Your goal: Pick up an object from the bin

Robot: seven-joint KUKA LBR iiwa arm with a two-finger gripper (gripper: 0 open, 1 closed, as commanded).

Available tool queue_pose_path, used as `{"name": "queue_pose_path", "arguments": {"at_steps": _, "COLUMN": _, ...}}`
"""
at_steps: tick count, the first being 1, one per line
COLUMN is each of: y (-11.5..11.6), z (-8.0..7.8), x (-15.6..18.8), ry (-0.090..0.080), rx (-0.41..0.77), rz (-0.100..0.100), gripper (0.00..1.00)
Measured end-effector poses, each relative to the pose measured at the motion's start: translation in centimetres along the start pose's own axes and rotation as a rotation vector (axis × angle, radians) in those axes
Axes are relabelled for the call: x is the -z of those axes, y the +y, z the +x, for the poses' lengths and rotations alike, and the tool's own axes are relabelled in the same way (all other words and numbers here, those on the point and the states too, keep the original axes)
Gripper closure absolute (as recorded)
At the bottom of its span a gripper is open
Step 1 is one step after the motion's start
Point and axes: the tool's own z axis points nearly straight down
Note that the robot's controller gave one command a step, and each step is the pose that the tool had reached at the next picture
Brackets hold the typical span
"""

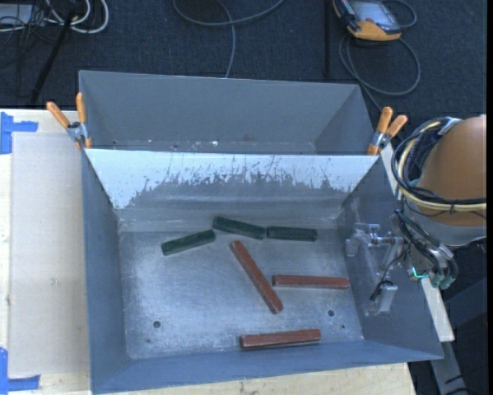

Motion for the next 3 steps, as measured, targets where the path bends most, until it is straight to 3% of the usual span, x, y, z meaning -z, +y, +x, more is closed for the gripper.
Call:
{"name": "queue_pose_path", "arguments": {"at_steps": 1, "y": -1.01, "z": -8.38, "x": -14.53, "ry": -0.015, "rx": 0.050, "rz": 0.002, "gripper": 0.00}}
{"name": "queue_pose_path", "arguments": {"at_steps": 2, "y": -1.01, "z": -8.25, "x": -14.26, "ry": -0.011, "rx": 0.054, "rz": 0.002, "gripper": 1.00}}
{"name": "queue_pose_path", "arguments": {"at_steps": 3, "y": -0.50, "z": -7.50, "x": -14.46, "ry": -0.010, "rx": 0.068, "rz": 0.002, "gripper": 1.00}}
